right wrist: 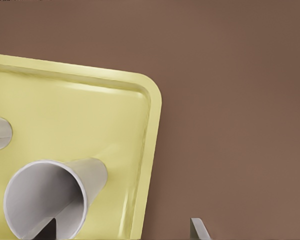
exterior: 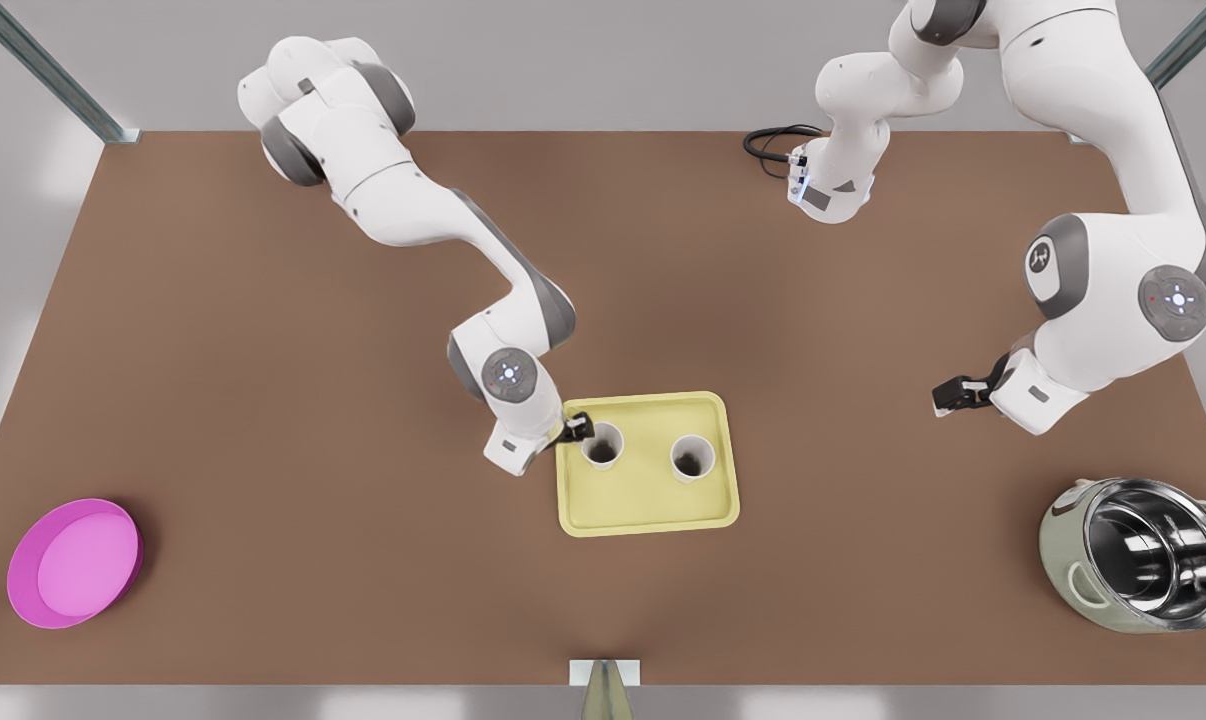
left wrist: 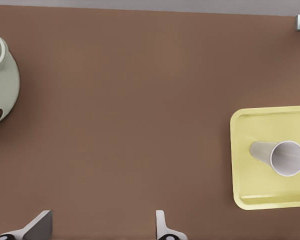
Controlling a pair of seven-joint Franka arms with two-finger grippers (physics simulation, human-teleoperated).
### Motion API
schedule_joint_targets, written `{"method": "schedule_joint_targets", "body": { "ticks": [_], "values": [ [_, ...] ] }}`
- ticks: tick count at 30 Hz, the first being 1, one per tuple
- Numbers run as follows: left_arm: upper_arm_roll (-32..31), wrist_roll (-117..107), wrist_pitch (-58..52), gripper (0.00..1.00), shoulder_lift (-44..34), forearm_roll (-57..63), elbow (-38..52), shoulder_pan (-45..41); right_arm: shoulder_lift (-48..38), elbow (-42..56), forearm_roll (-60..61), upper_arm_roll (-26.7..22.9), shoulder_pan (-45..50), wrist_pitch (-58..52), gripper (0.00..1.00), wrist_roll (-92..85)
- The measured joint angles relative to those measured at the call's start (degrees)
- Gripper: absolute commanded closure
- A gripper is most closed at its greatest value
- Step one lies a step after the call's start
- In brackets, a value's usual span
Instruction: Use the left arm to pick up the white IKEA cup from the tray and place it on the middle-left position; use the right arm to pick up the white IKEA cup from the tray and place it on the middle-right position
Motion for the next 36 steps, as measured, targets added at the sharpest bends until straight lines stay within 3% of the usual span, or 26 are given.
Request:
{"method": "schedule_joint_targets", "body": {
  "ticks": [12, 13, 14, 15, 28, 30, 36],
  "values": [
    [0.0, 0.0, 0.2, 0.0, 0.6, 0.1, 0.0, 0.0, 6.3, -0.4, 0.0, 0.0, 2.4, 5.1, 0.0, 9.0],
    [0.0, 0.0, 0.2, 0.0, 0.6, 0.1, 0.0, 0.0, 6.7, -0.4, 0.0, 0.0, 2.4, 5.2, 0.2, 9.5],
    [0.0, 0.0, 0.2, 0.0, 0.6, 0.1, 0.0, 0.0, 6.8, -0.4, 0.1, -0.1, 2.3, 5.3, 0.5, 10.0],
    [0.0, 0.0, 0.2, 0.0, 0.6, 0.1, 0.0, 0.0, 6.9, -0.3, 0.2, -0.2, 2.2, 5.4, 0.57, 10.4],
    [-0.1, 0.0, 0.2, 0.0, 0.9, 0.8, 0.0, -0.1, 3.4, 0.1, 1.5, 0.3, -1.3, 5.5, 0.75, 14.6],
    [-0.1, -0.1, 0.3, 0.0, 1.0, 0.8, 0.3, -0.6, 2.1, 0.1, 2.4, 0.4, -2.3, 5.3, 0.84, 15.0],
    [-0.2, -1.1, 0.2, 0.0, 1.0, 0.8, 0.3, -3.7, -1.9, 0.0, 3.5, 0.7, -13.9, 1.3, 0.84, 13.2]
  ]
}}
